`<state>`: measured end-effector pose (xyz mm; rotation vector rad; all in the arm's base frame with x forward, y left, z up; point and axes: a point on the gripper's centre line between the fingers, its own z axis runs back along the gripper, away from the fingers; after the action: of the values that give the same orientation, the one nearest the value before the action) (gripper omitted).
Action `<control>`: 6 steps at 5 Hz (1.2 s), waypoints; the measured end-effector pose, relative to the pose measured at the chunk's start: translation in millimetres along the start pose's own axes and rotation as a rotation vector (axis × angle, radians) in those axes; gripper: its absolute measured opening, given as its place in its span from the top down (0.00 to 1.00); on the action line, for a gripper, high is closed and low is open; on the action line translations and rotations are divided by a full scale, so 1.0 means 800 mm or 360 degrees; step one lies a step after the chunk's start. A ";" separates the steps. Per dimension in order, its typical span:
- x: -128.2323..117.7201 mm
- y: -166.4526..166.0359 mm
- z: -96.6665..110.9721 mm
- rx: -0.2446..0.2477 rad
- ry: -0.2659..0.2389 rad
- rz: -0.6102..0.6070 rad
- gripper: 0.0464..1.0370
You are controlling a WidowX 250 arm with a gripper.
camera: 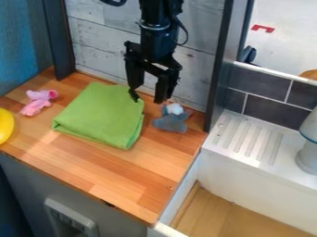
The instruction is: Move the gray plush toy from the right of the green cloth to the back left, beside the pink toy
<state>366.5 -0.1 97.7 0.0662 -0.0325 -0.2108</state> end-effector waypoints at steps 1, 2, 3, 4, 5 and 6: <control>-0.002 -0.003 -0.017 -0.0019 0.0051 0.0004 0.04; 0.015 -0.012 -0.023 -0.0104 -0.0070 0.0087 0.04; 0.023 -0.019 -0.059 -0.0172 -0.0049 0.0145 0.04; 0.035 -0.012 -0.070 -0.0206 -0.0037 0.0225 0.04; 0.040 -0.005 -0.081 -0.0225 0.0010 0.0266 0.04; 0.052 -0.006 -0.087 -0.0255 0.0013 0.0280 0.04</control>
<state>409.0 -8.9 29.2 -0.0955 -0.0130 -0.0368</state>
